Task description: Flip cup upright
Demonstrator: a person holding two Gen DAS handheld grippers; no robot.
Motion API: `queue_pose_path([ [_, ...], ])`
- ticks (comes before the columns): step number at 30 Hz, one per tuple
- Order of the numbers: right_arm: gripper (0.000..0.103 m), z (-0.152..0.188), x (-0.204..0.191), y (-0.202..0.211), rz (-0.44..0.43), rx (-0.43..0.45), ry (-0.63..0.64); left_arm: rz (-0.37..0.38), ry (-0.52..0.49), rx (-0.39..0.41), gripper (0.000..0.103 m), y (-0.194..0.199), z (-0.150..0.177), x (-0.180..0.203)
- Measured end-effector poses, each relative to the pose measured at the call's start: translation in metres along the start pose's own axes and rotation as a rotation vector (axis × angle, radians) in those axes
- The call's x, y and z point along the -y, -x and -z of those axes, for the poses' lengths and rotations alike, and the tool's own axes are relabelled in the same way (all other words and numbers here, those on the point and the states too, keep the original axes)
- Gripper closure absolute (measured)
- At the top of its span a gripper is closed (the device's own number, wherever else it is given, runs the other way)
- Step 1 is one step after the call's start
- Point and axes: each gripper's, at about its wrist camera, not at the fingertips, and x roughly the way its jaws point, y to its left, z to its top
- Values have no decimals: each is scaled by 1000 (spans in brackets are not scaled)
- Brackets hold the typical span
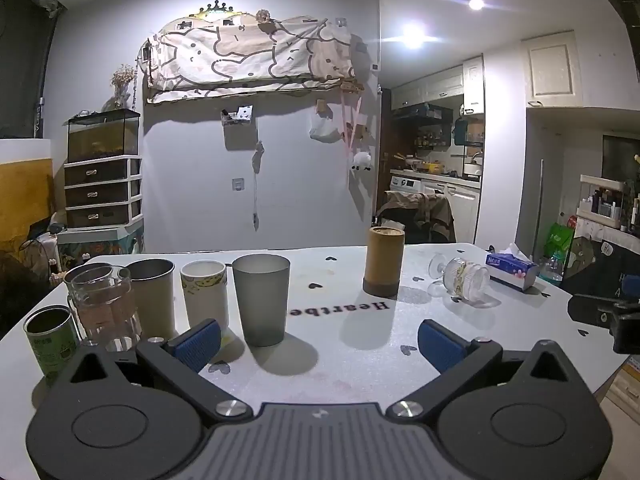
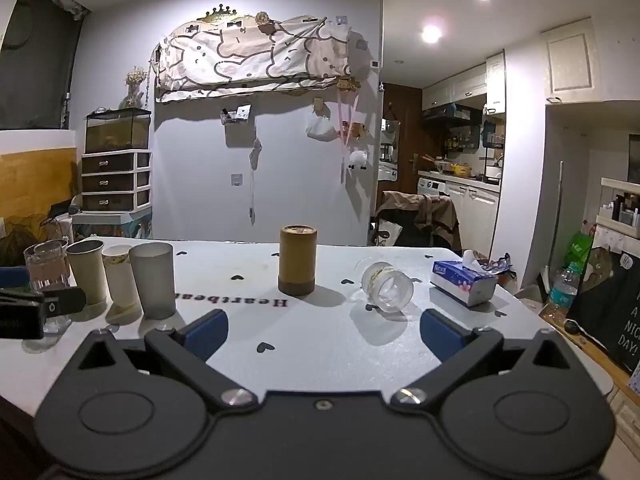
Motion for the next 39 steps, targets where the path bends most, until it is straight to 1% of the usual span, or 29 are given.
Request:
queue_pose_path([
  [39, 0, 3, -10, -3, -8, -7, 5, 1, 4, -3, 0, -3, 2, -1],
])
